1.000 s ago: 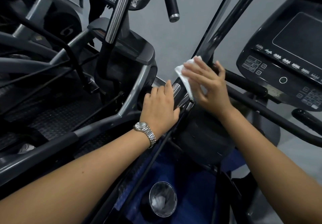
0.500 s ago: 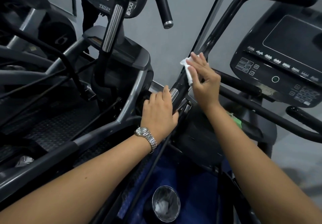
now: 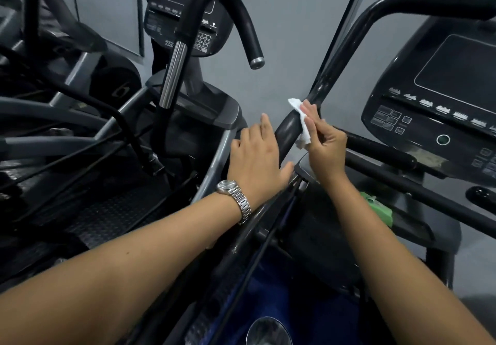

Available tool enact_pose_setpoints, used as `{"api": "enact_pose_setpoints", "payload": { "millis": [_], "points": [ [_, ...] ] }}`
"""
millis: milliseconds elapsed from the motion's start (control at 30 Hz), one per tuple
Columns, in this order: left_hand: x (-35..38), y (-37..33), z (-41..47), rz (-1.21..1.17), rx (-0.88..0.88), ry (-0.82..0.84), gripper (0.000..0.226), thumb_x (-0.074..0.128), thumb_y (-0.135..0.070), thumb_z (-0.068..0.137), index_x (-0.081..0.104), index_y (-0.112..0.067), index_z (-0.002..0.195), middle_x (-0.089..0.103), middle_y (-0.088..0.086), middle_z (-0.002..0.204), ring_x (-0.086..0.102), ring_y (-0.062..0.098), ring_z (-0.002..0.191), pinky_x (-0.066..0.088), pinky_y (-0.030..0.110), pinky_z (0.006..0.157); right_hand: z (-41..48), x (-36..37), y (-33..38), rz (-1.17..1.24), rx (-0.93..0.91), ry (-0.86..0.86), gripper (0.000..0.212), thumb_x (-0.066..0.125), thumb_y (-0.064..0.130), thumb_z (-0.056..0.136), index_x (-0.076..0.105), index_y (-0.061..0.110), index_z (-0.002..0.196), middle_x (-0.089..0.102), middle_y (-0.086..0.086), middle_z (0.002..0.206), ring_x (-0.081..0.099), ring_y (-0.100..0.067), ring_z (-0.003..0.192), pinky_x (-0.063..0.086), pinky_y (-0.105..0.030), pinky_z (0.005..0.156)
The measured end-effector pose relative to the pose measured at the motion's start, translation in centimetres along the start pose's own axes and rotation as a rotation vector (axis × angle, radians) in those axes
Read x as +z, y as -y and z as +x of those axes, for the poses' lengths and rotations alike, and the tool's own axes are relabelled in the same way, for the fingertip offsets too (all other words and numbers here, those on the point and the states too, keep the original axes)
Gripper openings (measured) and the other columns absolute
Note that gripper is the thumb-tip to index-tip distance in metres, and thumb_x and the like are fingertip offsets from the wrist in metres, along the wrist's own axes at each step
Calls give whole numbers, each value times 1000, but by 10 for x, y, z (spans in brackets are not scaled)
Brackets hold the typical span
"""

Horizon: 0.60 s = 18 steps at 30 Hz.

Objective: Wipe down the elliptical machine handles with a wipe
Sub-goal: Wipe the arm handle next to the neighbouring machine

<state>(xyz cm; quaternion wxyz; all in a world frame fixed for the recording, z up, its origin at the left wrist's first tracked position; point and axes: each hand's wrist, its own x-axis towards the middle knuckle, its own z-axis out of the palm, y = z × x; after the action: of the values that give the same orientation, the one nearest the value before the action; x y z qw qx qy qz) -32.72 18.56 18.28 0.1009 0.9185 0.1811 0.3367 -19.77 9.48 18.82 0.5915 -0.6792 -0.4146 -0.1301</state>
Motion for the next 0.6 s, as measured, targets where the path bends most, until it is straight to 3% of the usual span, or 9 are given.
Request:
{"api": "enact_pose_setpoints", "payload": {
  "millis": [67,233,300,367,467,600],
  "points": [
    [1,-6,11,24,-34,17,99,54,-58,81,10,2,146,41,12,135,41,25,121,38,39,96,17,-3,-3,51,40,27,25,53,21,97,63,29,119,57,3,134,40,-9,136,23,-49,117],
    [8,-13,24,55,-115,40,99,54,-58,80,9,1,146,38,12,138,37,25,124,36,40,100,10,-16,-19,-25,-165,149,29,55,24,94,61,21,122,56,6,134,40,-10,136,16,-51,119],
    [11,-12,24,19,-159,43,98,54,-58,80,9,-1,146,38,11,139,36,25,125,34,40,101,24,-22,-28,-4,-127,137,26,56,24,95,62,26,120,57,7,132,42,-9,135,14,-52,119],
    [12,-12,22,4,-178,41,96,54,-57,81,10,-3,147,39,8,138,36,23,126,33,39,103,41,-21,-27,-11,-91,119,23,53,27,96,63,32,116,60,10,129,42,-7,134,13,-50,120],
    [11,-14,23,-1,-179,46,94,56,-54,81,10,-5,147,39,6,138,35,22,126,32,39,104,41,-13,-20,-69,-203,184,23,51,30,95,66,30,112,64,9,124,45,-8,133,10,-43,119],
    [9,-16,24,11,-186,65,93,56,-53,82,10,-5,147,39,6,137,34,22,127,33,41,104,38,-26,-29,-102,-306,241,23,53,26,95,66,24,114,65,6,124,49,-9,130,6,-54,118]
  ]
}}
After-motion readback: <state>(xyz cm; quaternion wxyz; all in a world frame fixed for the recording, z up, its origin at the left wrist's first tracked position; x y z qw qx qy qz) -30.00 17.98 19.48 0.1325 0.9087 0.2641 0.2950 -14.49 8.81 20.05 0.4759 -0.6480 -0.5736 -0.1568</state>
